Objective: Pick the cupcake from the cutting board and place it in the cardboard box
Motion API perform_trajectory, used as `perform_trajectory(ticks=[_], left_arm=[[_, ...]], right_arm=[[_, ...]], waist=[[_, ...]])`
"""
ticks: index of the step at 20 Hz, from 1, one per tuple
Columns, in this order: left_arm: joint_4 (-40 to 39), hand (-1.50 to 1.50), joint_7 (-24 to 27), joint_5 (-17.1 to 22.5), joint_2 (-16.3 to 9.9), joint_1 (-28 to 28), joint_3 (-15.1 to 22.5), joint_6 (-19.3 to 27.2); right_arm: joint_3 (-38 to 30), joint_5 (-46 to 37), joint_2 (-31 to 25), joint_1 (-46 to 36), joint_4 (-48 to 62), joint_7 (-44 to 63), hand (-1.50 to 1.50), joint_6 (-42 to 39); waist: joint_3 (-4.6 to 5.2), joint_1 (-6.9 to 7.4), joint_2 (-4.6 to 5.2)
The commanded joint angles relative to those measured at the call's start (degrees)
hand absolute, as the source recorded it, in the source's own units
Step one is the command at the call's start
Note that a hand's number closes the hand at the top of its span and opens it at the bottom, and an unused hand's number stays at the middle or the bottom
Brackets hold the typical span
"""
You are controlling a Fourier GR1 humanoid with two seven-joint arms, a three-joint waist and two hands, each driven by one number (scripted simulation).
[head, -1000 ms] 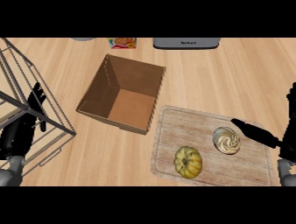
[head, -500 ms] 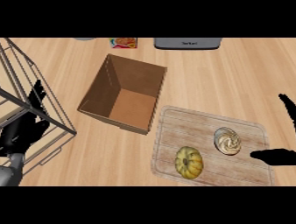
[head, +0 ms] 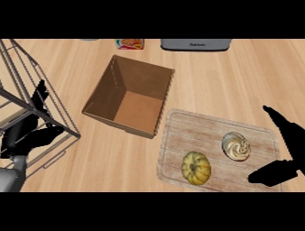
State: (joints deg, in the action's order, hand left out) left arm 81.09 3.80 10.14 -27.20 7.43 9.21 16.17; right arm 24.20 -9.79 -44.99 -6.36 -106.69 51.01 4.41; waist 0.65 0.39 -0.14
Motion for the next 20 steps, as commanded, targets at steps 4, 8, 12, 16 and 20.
perform_trajectory(ticks=[4, 8, 12, 16, 20], left_arm=[[-1.31, 0.00, -2.19, -3.92, 2.64, -4.33, 1.65, -0.80], [2.04, 0.00, -4.09, -5.92, 3.52, -7.03, 0.62, -1.86], [3.99, 0.00, -5.90, -7.72, 4.18, -7.34, -1.65, -3.45], [3.04, 0.00, -5.94, -10.40, 7.25, -5.69, -2.42, -3.90], [5.47, 0.00, -8.12, -11.69, 8.05, -6.30, -3.67, -6.06]], right_arm=[[3.87, -4.80, 6.89, -5.86, -0.52, 13.70, -1.50, -2.21], [2.38, -5.12, 5.17, -1.62, 0.16, 11.74, -1.50, -3.52], [2.50, -6.40, 6.52, -0.58, 0.67, 12.06, -1.50, -4.04], [6.17, -12.34, 13.06, -0.15, 6.27, 8.99, -1.50, -0.25], [3.49, -10.91, 12.55, -2.45, 2.16, 13.58, -1.50, -4.53]], waist=[[-0.60, 0.18, 0.13], [-0.65, -0.07, -0.03], [-0.67, 0.09, -0.04], [-0.69, 0.16, 0.10], [-0.67, 0.13, -0.04]])
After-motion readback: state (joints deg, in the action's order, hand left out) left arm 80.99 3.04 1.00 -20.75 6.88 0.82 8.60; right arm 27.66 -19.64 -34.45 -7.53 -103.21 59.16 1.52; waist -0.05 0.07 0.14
